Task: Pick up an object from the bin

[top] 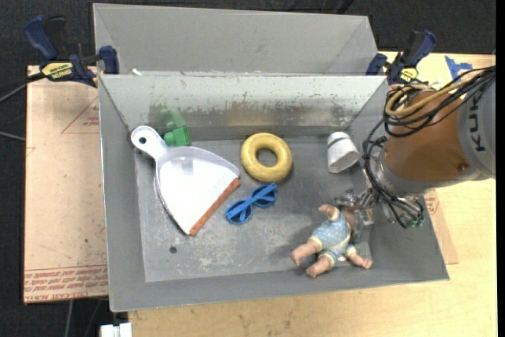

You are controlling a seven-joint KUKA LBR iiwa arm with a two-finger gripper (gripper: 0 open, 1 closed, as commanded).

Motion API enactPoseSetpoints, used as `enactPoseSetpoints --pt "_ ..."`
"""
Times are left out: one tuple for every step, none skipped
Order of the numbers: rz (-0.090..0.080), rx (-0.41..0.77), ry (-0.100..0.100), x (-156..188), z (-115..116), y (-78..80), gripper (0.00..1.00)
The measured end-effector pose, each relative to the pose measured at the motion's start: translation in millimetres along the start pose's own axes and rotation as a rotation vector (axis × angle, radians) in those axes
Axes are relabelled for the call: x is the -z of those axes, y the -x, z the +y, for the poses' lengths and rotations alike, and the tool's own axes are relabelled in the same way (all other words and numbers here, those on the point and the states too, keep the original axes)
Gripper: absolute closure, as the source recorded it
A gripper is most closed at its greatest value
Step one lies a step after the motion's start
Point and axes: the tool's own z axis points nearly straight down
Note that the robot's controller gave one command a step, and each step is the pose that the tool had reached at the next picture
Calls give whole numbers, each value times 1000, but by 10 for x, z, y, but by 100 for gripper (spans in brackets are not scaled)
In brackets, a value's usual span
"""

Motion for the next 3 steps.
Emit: enactPoseSetpoints --pt "3 0 2 87 11 -9 100" --pt "2 1 2 301 14 -7 100" --pt "-4 1 -1 428 6 15 100"
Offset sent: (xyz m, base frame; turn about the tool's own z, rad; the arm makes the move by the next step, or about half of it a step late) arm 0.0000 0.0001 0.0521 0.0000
